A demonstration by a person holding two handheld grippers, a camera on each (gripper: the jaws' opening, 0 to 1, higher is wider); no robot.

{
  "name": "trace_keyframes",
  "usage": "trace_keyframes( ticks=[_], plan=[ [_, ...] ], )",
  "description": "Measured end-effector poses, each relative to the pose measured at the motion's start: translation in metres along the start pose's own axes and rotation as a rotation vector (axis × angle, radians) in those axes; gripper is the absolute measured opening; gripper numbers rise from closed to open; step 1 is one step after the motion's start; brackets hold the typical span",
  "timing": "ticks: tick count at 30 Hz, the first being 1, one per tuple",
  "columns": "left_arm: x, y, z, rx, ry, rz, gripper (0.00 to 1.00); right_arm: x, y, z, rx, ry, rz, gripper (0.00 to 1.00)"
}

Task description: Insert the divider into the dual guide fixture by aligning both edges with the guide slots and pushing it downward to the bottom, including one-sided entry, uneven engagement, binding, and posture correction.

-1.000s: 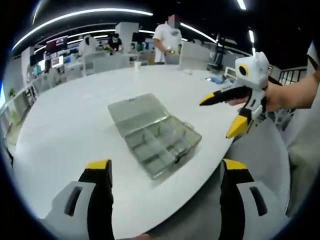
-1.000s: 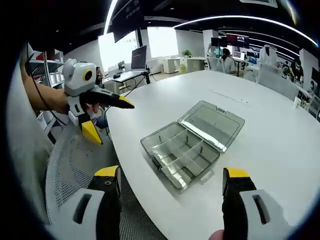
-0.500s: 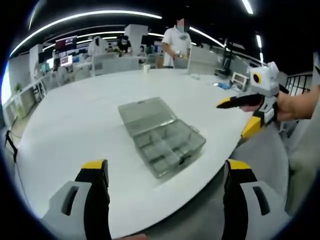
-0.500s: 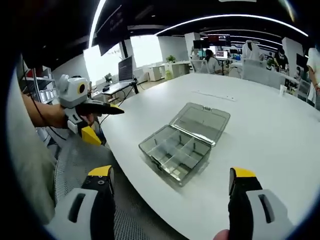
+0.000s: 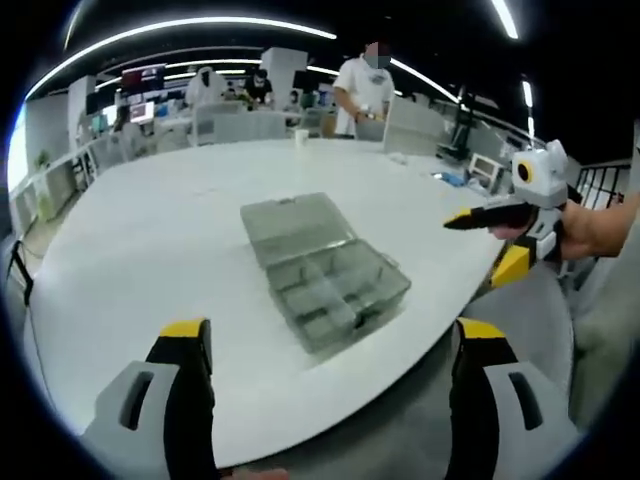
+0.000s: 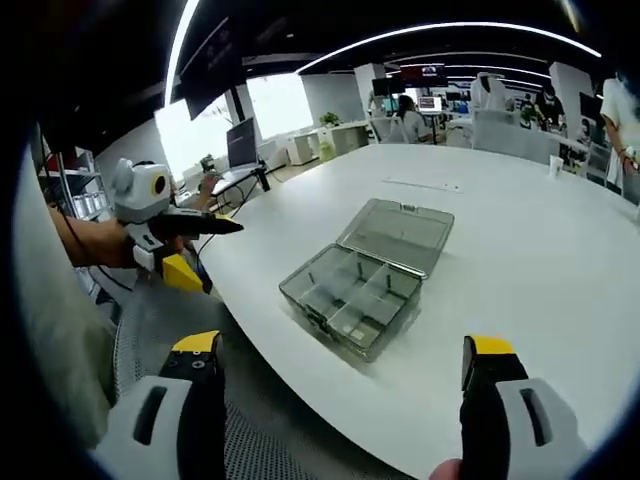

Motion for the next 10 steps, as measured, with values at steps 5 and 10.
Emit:
trace_keyframes(
  ticks=[5,10],
  plan=[
    [-0.0007,0.0011,-0.0012,0.013,0.02,0.002,0.99,0.0006,-0.0001,-0.0014,0.003,-0.009,0.0,0.98],
    [-0.0008,0.0012,-0.002,0.015,0.035,-0.006,0.99,-0.0017,-0.0007,-0.0022,0.009,-0.016,-0.009,0.97]
  ],
)
Point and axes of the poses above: the point that each gripper's makers call its tool centre point, and the gripper's own axes: y roughly backward along the fingers, z roughly to its right, x roughly out of its top, the point moved 10 cm from there along y, roughly backward along the fingers, and after that the axes turned 15 degrees about x, right-handed, at the moved point
